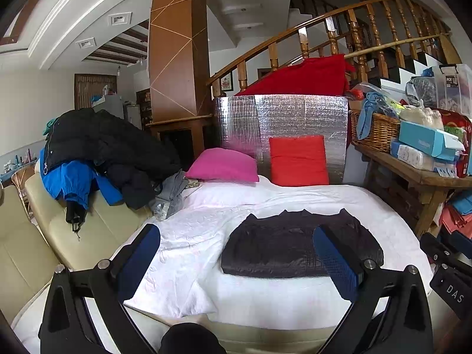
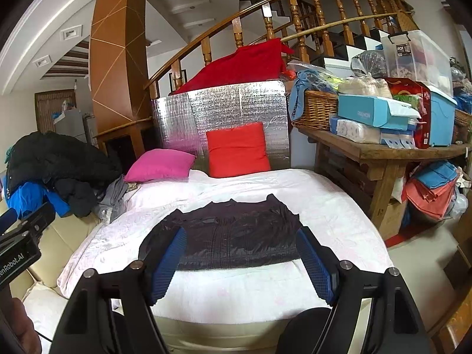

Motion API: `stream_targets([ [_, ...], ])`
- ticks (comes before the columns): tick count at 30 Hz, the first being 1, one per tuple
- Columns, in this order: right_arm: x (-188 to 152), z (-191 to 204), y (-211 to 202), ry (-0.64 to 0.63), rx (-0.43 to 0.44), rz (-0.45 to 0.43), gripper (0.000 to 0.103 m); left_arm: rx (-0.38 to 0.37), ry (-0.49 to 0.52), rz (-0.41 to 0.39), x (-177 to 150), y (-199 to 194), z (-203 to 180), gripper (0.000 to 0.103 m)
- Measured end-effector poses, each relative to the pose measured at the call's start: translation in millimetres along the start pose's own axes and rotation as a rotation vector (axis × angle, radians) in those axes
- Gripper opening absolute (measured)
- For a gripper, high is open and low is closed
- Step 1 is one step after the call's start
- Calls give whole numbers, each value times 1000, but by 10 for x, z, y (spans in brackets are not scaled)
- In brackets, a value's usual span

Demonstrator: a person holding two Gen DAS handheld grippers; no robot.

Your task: Fold large clothes

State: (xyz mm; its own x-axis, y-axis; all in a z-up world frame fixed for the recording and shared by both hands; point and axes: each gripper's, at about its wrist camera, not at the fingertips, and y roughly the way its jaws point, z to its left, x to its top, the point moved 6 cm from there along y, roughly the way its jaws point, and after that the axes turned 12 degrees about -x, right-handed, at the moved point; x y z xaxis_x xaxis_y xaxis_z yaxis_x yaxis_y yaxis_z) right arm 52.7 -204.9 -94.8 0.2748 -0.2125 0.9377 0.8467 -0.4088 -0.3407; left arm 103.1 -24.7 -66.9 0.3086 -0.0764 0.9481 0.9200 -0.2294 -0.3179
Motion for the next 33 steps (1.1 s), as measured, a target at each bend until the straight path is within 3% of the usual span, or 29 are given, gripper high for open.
stream_targets([
  [33, -49, 32, 28, 7, 4, 12, 80, -4, 9, 15, -34, 31, 82, 103],
])
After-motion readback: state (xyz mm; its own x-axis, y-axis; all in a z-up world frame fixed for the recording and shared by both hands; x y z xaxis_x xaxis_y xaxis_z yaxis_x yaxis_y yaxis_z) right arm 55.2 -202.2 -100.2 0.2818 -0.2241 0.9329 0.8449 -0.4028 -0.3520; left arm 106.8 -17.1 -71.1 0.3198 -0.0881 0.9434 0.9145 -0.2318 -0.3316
